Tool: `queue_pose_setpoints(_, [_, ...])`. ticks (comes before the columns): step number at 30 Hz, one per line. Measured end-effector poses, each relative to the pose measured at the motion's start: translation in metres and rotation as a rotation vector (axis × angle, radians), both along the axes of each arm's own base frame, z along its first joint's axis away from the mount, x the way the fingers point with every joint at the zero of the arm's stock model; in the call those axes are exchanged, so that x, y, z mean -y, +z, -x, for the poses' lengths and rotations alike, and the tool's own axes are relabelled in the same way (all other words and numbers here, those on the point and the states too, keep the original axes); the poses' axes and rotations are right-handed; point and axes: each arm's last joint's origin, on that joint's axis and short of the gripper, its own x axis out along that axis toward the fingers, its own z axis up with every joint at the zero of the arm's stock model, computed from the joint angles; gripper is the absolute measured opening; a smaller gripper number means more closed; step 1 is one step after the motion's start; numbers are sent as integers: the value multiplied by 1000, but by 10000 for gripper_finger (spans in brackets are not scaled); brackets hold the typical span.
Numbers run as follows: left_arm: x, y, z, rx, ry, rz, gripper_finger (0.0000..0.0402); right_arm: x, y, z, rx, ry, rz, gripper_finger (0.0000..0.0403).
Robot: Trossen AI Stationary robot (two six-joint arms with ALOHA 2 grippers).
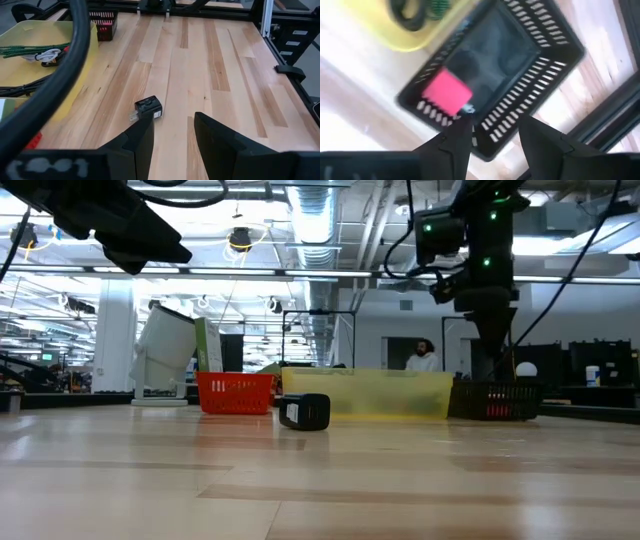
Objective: Pick and place items into bin
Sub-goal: Put the black charger adapter into the black bin
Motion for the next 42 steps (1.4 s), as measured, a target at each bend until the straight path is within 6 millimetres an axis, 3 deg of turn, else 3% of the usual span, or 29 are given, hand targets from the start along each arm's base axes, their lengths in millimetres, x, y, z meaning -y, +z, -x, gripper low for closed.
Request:
queue_pose_setpoints(8, [0,0,0,0,0,0,132,-42,1,-9,25,89,5,151])
queue_pose_setpoints(14, [0,0,0,0,1,0,132,-88,1,-16,104,170,13,158])
queue_pose_setpoints(21, [1,-4,-3,5,45,-27,132,-157,5,-26,385,315,64,157])
queue_pose_setpoints(28, [6,-26,-14,-48,81,-100,132,-218,7,-16,712,344,225,158])
queue_pose_setpoints(34, [14,-44,-25,-78,23,-185,132,-247,-13,-11,953,253,245,179])
queue_pose_setpoints(42, [18,-47,-29,-79,-74,-248,132,-261,-61,-21,962,176,266,218])
